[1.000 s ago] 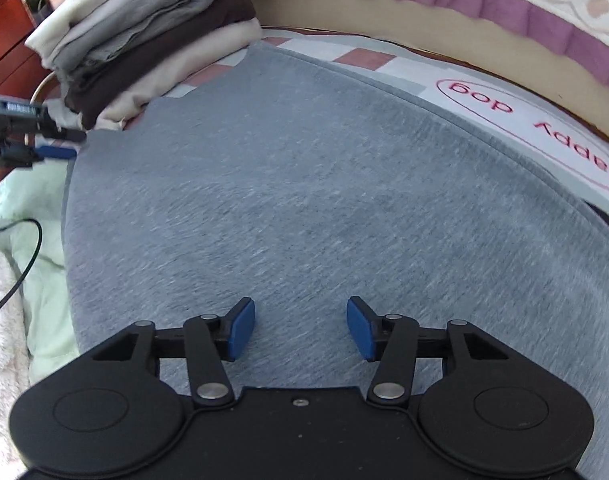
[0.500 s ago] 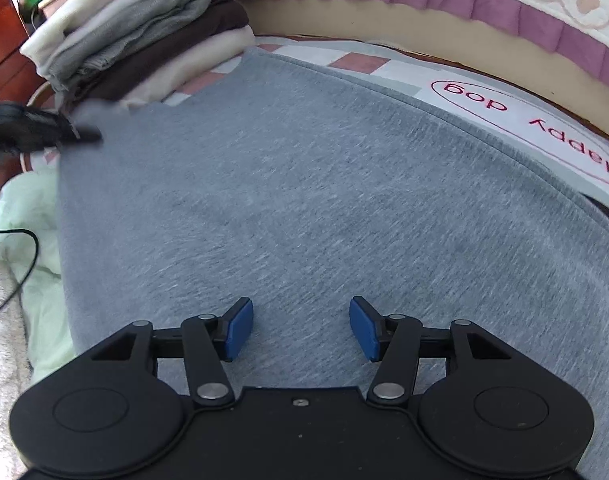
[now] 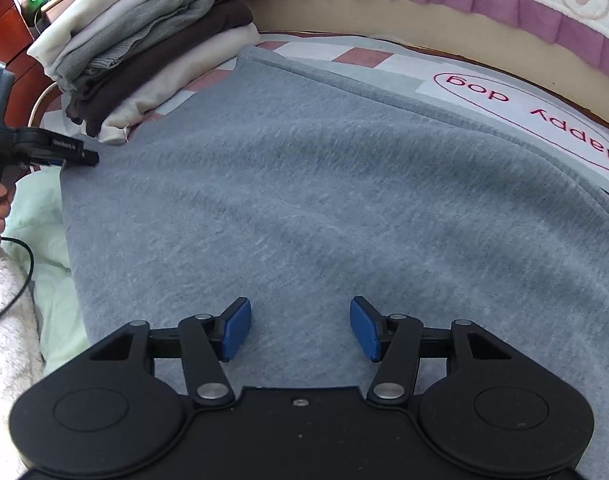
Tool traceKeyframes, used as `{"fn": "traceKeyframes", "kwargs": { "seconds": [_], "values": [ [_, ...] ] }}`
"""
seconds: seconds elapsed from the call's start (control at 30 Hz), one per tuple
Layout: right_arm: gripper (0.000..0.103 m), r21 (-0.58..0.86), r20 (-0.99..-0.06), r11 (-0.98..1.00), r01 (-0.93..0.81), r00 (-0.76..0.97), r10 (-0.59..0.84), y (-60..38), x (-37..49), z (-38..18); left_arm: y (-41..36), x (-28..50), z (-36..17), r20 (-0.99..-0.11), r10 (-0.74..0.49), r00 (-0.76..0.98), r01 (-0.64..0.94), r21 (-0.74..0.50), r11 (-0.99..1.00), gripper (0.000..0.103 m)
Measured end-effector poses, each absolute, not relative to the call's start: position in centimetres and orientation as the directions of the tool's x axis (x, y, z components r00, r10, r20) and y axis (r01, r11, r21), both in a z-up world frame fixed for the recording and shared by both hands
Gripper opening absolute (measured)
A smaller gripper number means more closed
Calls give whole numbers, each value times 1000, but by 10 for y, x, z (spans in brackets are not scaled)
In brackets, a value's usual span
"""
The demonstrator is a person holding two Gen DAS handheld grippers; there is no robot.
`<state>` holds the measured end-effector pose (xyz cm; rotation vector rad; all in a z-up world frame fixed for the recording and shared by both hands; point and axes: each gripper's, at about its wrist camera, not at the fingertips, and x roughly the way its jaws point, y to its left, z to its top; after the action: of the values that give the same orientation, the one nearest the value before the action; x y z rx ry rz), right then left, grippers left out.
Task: Fold clothes
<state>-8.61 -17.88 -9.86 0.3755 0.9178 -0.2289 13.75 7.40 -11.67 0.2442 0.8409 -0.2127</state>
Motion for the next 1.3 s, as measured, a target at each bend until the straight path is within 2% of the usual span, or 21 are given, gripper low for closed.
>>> {"fn": "traceKeyframes", "kwargs": {
  "seconds": [0.13,0.17,0.2,0.27,0.33,0.47,0.6,0.67,0.73,0.83,0.93,0.97,1.0,1.07,1.17,1.23,1.3],
  "values": [
    [62,116,-815,916,384,564,-134,-206,-92,-102,76,121,-92,-640,-242,729,352,48,935,34],
    [62,86,-815,914,395,556,-164,-215,-90,-104,70,116,-85,-615,-296,731,400,36,916,36],
    [62,78,-811,909,409,557,-180,-225,-88,-104,62,112,-81,-598,-350,721,454,27,891,43],
    [62,143,-793,884,446,585,-167,-247,-81,-103,33,109,-79,-619,-457,639,575,-12,818,54],
    [63,180,-787,847,500,589,-180,-267,-69,-104,-2,108,-84,-661,-537,524,682,-54,730,55],
    [63,234,-752,798,556,623,-214,-291,-52,-108,-87,109,-118,-769,-543,338,819,-45,573,57],
    [62,237,-757,779,580,613,-227,-302,-69,-101,-150,116,-156,-813,-429,394,848,141,512,59],
    [62,238,-759,770,593,608,-233,-308,-77,-98,-164,127,-163,-798,-394,456,810,188,556,75],
    [62,240,-762,760,604,602,-239,-314,-86,-95,-173,144,-167,-795,-358,491,761,191,620,78],
    [64,265,-760,729,630,602,-244,-322,-107,-88,-176,160,-171,-784,-359,506,720,155,677,88],
    [64,451,-709,611,651,677,-198,-327,-192,-68,-184,162,-172,-742,-290,605,661,265,702,85],
    [64,459,-703,594,661,679,-212,-326,-222,-59,-187,162,-170,-734,-272,622,647,286,707,81],
    [64,436,-705,583,686,663,-252,-323,-253,-50,-192,156,-167,-731,-280,622,654,289,699,73],
    [64,372,-710,548,749,610,-351,-316,-316,-34,-207,122,-154,-736,-359,574,721,246,648,62],
    [64,288,-720,427,857,488,-494,-310,-409,-14,-229,71,-135,-735,-470,489,809,182,559,55],
    [64,260,-722,285,923,382,-577,-301,-465,-11,-244,37,-123,-729,-537,425,860,140,491,53],
    [64,302,-724,136,944,319,-611,-289,-513,-14,-259,3,-111,-719,-597,355,903,99,417,53]
  ]
}}
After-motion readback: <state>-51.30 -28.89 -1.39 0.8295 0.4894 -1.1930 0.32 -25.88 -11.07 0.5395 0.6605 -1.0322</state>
